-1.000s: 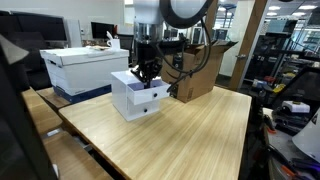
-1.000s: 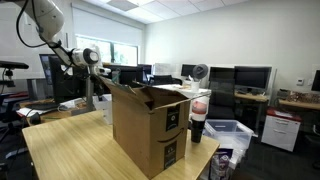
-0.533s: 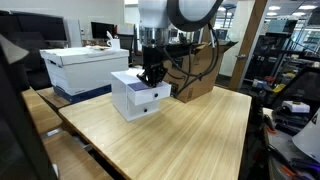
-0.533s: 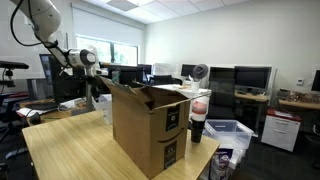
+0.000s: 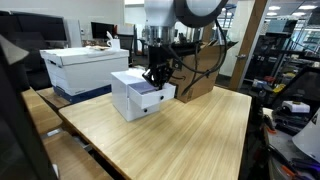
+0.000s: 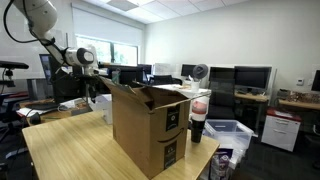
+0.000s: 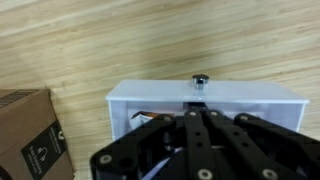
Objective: Open the top white drawer on the chest of drawers
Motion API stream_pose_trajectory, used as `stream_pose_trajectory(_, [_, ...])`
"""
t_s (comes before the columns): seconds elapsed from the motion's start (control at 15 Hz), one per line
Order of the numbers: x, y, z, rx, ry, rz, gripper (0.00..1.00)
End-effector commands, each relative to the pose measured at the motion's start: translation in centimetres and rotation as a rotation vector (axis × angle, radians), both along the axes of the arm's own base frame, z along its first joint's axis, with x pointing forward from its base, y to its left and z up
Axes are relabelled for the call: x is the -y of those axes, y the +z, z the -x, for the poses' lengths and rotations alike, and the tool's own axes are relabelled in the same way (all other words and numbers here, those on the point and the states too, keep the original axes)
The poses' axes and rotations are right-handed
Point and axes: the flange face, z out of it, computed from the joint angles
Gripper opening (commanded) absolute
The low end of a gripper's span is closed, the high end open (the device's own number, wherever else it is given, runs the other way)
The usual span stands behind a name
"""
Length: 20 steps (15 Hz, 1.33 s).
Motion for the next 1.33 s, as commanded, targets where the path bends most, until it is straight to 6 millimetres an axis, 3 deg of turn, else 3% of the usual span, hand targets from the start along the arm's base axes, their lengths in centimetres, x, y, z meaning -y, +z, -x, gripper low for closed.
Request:
stream_pose_trajectory(0.0, [0.3, 0.6, 1.1, -0.011, -0.063, -0.014, 0.00])
stream_pose_trajectory(0.47, [-1.1, 0.4, 1.0, -0.044, -0.100, -0.057, 0.00])
stream_pose_trajectory(1.0, [-1.1, 0.9, 0.8, -0.032, -0.092, -0.041, 0.00])
stream_pose_trajectory(1.07, [-1.1, 1.5, 0.7, -0.025, -0.089, -0.043, 0.26])
stream_pose_trajectory(1.27, [-0.9, 3.5, 0.3, 0.012, -0.082, -0.030, 0.35])
